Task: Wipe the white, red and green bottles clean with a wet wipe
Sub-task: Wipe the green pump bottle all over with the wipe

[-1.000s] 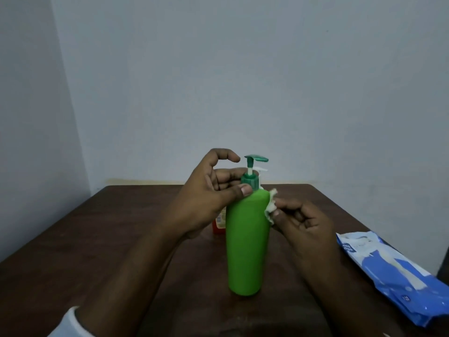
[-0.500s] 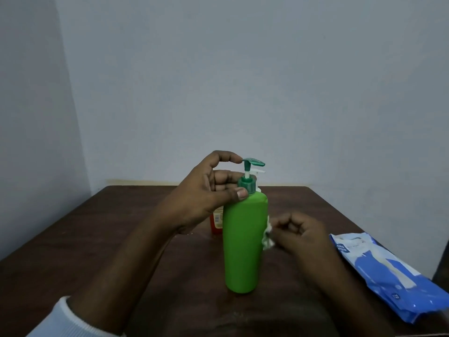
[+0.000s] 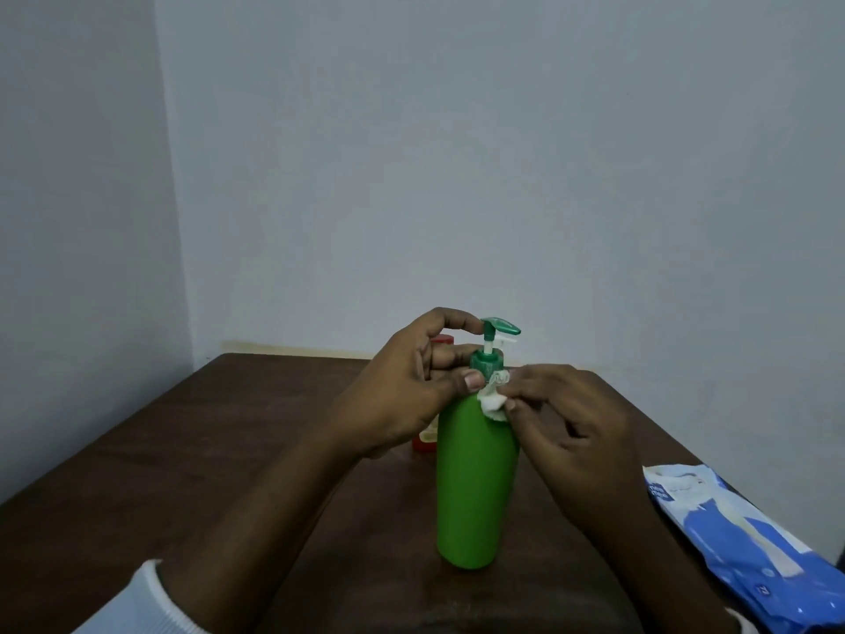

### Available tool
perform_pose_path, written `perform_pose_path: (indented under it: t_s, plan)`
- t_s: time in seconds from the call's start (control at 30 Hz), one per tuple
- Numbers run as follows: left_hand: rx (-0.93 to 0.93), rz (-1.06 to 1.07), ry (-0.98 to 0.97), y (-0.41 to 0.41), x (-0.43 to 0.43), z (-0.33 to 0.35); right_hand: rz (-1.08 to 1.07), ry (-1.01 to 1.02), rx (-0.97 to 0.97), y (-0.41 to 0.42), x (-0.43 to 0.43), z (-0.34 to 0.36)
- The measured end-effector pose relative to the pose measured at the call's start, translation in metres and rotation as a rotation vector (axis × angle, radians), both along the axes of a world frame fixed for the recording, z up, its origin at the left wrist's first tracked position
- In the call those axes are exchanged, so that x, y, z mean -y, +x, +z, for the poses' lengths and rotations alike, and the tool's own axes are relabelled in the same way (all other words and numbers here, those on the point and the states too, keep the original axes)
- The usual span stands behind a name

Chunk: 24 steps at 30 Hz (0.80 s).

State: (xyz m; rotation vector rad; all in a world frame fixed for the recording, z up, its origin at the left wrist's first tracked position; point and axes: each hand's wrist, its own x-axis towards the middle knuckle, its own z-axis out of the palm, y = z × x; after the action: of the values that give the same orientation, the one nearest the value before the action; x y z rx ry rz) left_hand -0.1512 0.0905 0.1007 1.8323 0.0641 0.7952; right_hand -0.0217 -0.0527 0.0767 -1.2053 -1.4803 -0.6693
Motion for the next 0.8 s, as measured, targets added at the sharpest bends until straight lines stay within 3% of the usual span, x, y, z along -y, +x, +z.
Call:
perform_pose_path:
  t_s: [0.07, 0.2, 0.4, 0.47, 0.67, 0.73, 0.8]
  plan:
    - [0.007, 0.014, 0.003, 0.0, 0.0, -0.001, 0.04, 0.004, -0.068, 0.003, -0.007, 0.0]
    - [0.02, 0.028, -0.045, 0.001, 0.001, -0.002, 0.31, -0.117, -0.56, 0.005, -0.021, 0.006]
    - [0.021, 0.038, -0.026, 0.003, 0.005, -0.003, 0.387, -0.264, -0.813, 0.014, -0.029, 0.008]
    - [0.033, 0.059, -0.018, 0.003, 0.008, -0.003, 0.299, -0.193, -0.713, 0.009, -0.027, 0.004]
    - [0.082, 0.163, 0.003, 0.006, 0.009, -0.01, -0.08, 0.059, -0.031, -0.011, -0.019, -0.02]
    - [0.085, 0.148, -0.007, 0.006, 0.009, -0.011, -0.089, 0.077, -0.001, -0.01, -0.018, -0.016]
    - [0.093, 0.106, -0.048, 0.007, 0.007, -0.016, -0.083, 0.103, -0.087, -0.011, -0.017, -0.009]
